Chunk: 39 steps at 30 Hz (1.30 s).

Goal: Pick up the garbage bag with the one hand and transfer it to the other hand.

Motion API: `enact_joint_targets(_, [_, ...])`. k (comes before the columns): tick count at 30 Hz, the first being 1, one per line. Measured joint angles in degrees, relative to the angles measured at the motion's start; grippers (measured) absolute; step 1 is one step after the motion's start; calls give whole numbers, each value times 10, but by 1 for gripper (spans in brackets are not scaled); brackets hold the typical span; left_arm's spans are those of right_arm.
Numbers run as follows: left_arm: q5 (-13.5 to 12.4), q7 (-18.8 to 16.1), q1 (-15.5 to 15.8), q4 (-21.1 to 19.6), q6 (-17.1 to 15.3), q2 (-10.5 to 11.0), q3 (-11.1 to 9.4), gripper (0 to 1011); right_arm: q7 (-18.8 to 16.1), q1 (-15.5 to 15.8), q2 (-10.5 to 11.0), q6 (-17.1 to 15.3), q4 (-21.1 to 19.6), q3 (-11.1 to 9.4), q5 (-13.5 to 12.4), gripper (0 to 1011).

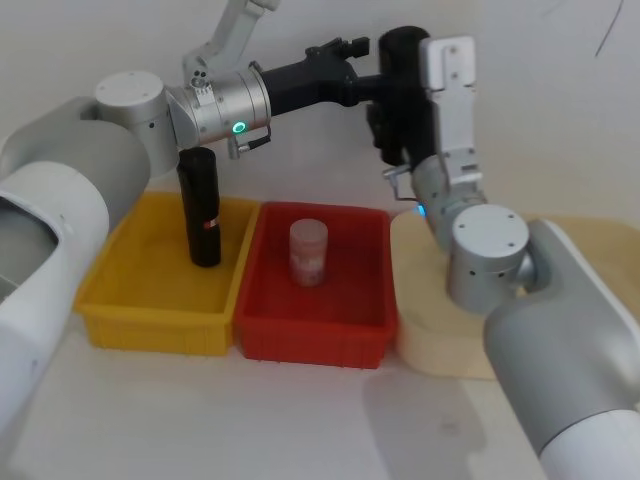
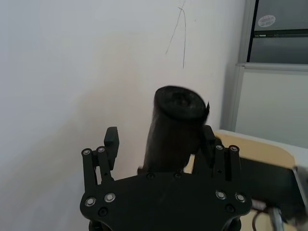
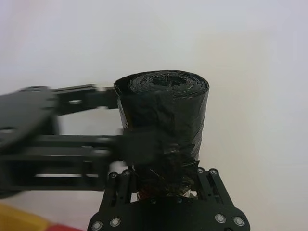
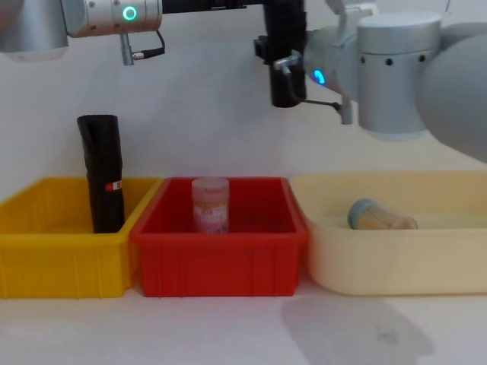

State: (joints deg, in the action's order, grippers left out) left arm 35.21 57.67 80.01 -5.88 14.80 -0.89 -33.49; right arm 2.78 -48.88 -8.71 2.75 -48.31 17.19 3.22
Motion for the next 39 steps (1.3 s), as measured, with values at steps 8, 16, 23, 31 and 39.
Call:
enact_joint_targets(8, [0,0,0,0,0,0,0,1001,10,7,26,0,-11,-19,4,562])
enact_joint_targets(16, [0,0,0,0,0,0,0,1001,14,18,52,-13,-26,-31,12,562])
enact_joint_targets(23, [0,0,0,0,0,0,0,1001,1,50,79,-35,-78,-37,17,562])
enact_joint_targets(31, [0,0,0,0,0,0,0,1001,-25,86,109,-64,-149,-41,19,568])
enact_joint_targets(39, [0,0,0,0,0,0,0,1001,-37,104,123,-77,-183,-43,21,802])
